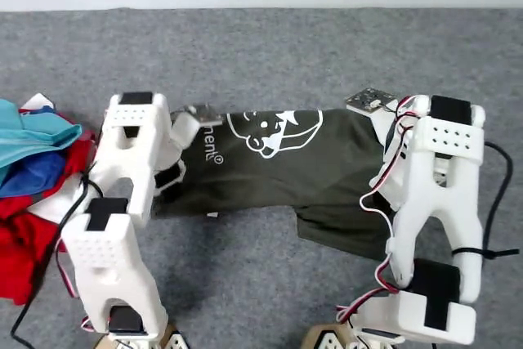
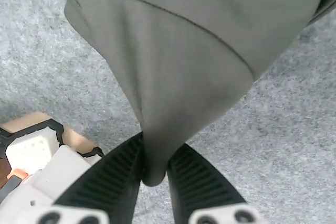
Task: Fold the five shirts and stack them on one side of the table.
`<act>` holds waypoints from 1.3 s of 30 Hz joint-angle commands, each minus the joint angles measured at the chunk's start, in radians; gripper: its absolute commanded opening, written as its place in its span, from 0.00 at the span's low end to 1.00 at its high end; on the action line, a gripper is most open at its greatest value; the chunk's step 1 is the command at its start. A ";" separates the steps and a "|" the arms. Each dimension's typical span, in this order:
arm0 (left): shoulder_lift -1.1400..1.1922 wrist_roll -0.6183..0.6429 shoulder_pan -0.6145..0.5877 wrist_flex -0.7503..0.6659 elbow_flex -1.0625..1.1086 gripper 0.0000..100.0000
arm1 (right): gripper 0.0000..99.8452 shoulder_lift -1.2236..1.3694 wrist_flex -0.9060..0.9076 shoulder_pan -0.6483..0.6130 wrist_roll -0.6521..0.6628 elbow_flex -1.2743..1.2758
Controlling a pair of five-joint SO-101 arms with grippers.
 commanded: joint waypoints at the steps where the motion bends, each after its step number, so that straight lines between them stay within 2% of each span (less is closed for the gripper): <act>1: 0.000 0.005 -0.049 -0.011 -0.002 0.01 | 0.01 -0.048 0.027 0.025 0.009 -0.011; 6: 0.000 -0.048 -0.130 -0.014 -0.088 0.01 | 0.01 -0.048 0.027 0.025 0.009 -0.008; 11: 0.000 -0.044 -0.120 0.020 -0.177 0.01 | 0.01 -0.048 0.035 0.025 0.009 -0.006; 14: -0.002 -0.038 -0.098 0.061 -0.266 0.01 | 0.07 -0.054 0.036 0.022 0.009 -0.009; 19: 0.005 0.091 -0.058 0.081 -0.435 0.01 | 0.25 -0.059 0.036 0.025 0.006 -0.012; 27: 0.000 0.334 -0.002 0.083 -0.555 0.01 | 0.20 -0.208 0.038 0.024 0.006 -0.008; 32: 0.008 0.416 0.037 0.081 -0.562 0.01 | 0.20 -0.249 0.016 0.013 -0.012 -0.005; 39: 0.057 0.566 0.077 -0.081 -0.559 0.01 | 0.19 -0.070 -0.278 -0.015 -0.278 -0.008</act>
